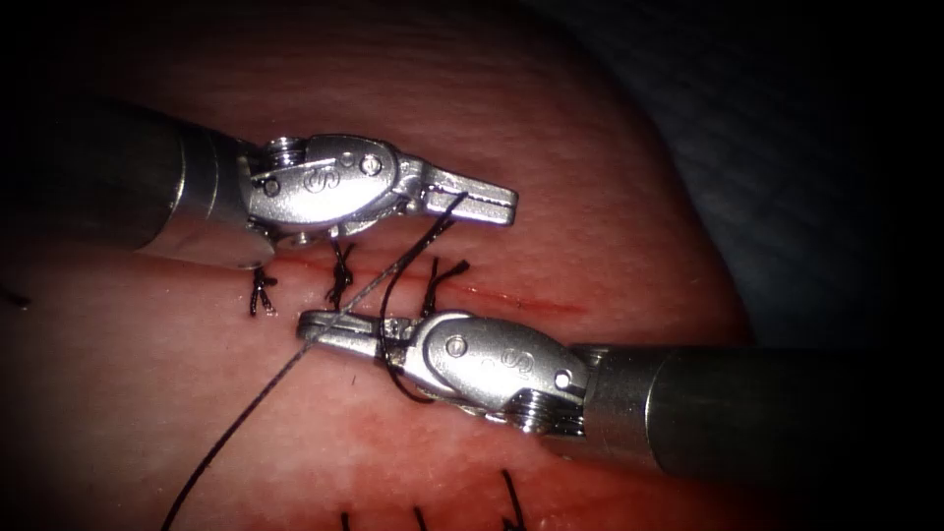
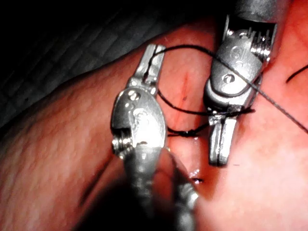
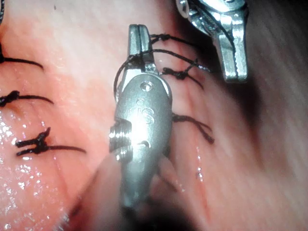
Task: Wound Closure
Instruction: Wrap the suture counter-clockwise with the left gripper around the right gripper one time
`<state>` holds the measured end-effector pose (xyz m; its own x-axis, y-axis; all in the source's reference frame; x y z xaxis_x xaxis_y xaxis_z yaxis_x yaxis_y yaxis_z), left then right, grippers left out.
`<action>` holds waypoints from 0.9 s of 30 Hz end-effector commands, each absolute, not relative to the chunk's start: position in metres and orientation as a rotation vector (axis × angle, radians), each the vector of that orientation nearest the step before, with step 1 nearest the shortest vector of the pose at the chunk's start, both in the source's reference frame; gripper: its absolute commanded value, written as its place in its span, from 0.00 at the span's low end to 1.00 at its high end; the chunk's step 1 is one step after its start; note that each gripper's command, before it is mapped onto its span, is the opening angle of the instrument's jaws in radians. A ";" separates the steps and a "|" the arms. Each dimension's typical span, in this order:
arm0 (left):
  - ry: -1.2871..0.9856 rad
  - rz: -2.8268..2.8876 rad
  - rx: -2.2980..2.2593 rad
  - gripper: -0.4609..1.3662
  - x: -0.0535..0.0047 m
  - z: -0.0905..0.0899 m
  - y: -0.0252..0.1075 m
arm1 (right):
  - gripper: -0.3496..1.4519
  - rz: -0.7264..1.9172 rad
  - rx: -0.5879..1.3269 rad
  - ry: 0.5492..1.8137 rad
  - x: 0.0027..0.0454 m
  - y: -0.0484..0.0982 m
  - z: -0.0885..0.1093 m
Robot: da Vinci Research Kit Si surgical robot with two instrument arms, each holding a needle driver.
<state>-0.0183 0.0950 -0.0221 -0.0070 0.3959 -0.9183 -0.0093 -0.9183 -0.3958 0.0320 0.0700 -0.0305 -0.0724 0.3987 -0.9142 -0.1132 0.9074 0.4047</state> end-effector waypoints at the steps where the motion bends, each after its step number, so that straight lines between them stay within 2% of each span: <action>1: -0.407 2.005 -1.991 0.06 -0.0183 -0.022 0.095 | 0.00 0.436 0.224 1.610 0.0320 0.070 -0.030; 9: -0.331 1.965 -2.073 0.06 -0.0180 -0.022 0.095 | 0.00 0.490 0.137 1.751 0.0311 0.072 -0.031; 27: -0.115 1.838 -2.238 0.06 -0.0139 -0.021 0.093 | 0.00 0.684 0.130 1.747 0.0272 0.073 -0.032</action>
